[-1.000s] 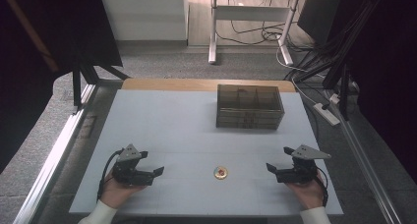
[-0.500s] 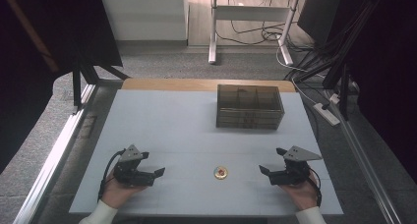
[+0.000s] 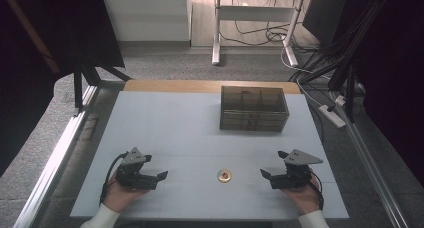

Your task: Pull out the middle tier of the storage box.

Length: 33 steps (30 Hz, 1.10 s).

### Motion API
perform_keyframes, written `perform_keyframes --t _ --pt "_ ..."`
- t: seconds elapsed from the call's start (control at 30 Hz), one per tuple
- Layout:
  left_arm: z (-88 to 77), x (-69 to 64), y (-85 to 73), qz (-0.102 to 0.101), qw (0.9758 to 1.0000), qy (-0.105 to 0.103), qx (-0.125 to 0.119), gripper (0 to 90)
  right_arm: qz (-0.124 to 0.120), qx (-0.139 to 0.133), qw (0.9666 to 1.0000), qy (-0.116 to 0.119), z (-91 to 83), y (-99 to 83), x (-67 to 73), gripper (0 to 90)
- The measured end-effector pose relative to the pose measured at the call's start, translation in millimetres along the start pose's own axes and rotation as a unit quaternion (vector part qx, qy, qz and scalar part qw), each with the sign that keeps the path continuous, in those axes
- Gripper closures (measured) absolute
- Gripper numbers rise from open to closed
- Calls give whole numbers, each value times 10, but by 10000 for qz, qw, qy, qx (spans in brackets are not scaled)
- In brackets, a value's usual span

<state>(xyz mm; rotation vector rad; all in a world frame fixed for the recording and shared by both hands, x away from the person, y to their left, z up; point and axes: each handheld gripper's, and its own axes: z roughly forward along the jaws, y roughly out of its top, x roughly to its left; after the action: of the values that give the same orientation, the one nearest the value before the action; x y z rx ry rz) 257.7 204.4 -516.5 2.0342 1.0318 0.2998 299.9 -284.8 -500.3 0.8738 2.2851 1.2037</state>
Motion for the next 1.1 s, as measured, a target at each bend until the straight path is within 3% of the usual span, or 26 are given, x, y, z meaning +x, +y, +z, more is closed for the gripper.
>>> perform_keyframes --t 0.43,0.47,0.7,1.1 --pt "24 -1 -7 -7 10000 6 39 110 -513 68 9985 -175 37 46 80 72" --pt "22 -2 -8 -10 10000 26 20 110 -650 93 9976 -226 32 49 90 71" --pt "26 8 -13 -18 10000 20 31 110 -870 188 9952 -396 55 46 103 72" --pt "29 6 -14 4 10000 9 20 109 -1359 319 9873 -755 79 36 141 72"
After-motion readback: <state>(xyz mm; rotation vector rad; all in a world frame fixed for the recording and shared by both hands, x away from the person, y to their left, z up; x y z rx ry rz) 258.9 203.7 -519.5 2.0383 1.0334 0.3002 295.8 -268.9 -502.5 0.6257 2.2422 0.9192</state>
